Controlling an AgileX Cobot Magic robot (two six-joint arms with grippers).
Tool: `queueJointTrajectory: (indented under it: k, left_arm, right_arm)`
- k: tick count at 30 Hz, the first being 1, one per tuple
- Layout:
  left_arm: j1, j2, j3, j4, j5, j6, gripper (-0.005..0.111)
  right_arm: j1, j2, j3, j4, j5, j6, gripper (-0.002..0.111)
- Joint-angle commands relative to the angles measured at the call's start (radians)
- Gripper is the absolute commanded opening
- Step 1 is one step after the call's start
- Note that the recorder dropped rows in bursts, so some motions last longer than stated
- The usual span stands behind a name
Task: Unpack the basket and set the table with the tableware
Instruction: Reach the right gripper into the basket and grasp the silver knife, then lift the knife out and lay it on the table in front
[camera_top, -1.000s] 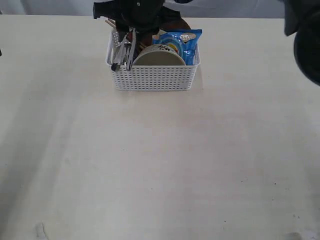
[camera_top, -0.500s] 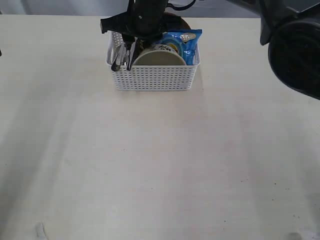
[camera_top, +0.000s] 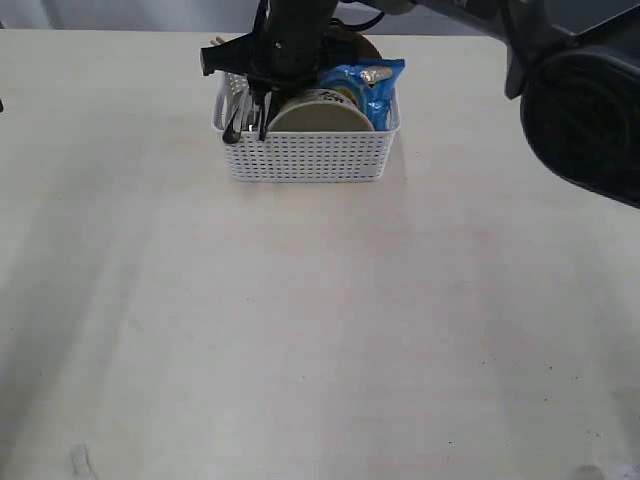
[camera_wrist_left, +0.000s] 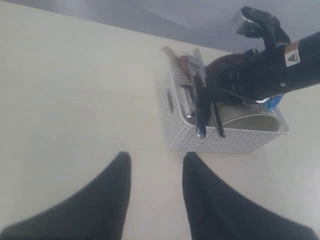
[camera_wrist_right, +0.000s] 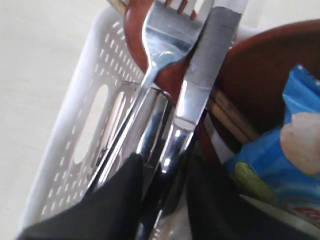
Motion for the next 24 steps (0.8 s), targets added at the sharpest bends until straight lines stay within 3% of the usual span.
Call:
queueJointTrajectory:
  k: [1, 3, 24]
  left_arm:
    - [-0.001, -0.002, 0.005, 0.004, -0.006, 0.004, 0.034]
    - [-0.001, -0.002, 0.005, 0.004, -0.006, 0.004, 0.034]
    - [-0.001, -0.002, 0.005, 0.004, -0.004, 0.004, 0.034]
  right_arm:
    - [-0.004, 0.005, 0.000, -0.012, 0.022, 0.004, 0.006]
    - [-0.004, 0.005, 0.000, -0.012, 0.022, 0.004, 0.000]
    - [-0.004, -0.181, 0.000, -0.199, 0.080, 0.074, 0.000]
